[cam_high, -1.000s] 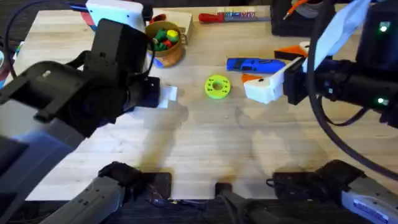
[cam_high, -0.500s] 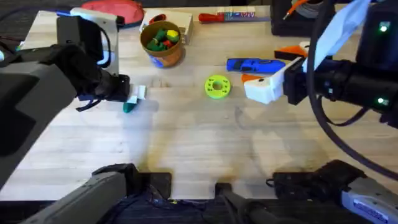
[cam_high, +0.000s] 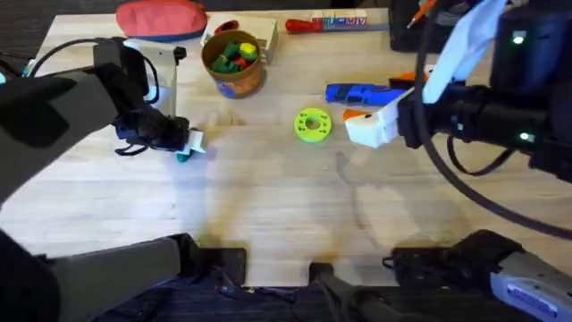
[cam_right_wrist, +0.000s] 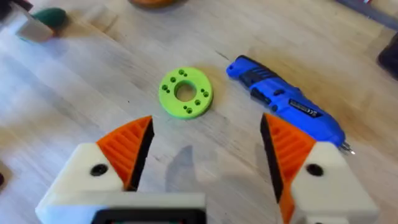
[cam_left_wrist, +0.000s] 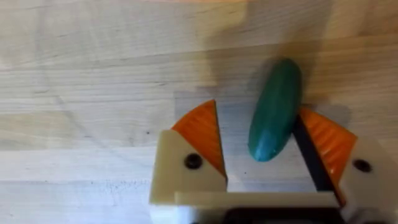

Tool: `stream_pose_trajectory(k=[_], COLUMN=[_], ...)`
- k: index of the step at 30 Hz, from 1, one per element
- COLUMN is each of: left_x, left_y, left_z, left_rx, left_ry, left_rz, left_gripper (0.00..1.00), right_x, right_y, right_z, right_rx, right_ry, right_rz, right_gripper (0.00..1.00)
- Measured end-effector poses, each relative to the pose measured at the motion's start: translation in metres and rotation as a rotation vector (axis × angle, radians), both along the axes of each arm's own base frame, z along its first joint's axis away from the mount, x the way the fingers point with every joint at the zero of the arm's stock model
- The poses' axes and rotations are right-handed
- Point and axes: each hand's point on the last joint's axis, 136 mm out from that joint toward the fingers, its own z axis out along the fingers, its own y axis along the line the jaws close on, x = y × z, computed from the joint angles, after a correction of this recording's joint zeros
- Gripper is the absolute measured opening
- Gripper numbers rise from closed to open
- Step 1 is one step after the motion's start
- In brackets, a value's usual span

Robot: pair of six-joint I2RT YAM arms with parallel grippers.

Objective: Pick up the gripper from the table and insert it into the empty holder that is missing its gripper. Then pick up a screw, insert it into the mounting hole, and use the screwdriver to tighten it. Finally, clean up the table by picking up the vegetable and placing it into the bucket.

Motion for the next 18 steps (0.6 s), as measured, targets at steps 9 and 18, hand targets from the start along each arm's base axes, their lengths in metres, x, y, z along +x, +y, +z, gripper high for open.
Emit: stream_pose_trajectory(k=[9, 18], left_x=[0.003, 0.040], left_y=[-0.005, -0.019], left_z=[-0.002, 0.042], left_rx=[-0.027, -0.127], left_ry=[0.003, -0.171], left_rz=[-0.023, -0.019], left_gripper=[0.025, 0.025], right_x=[0.012, 0.025], right_y=[0.005, 0.011], right_z=[-0.012, 0.006], right_rx=[-0.016, 0.027], right_ry=[0.022, -0.063], right_rz=[-0.006, -0.006], right_gripper=[0.992, 0.992])
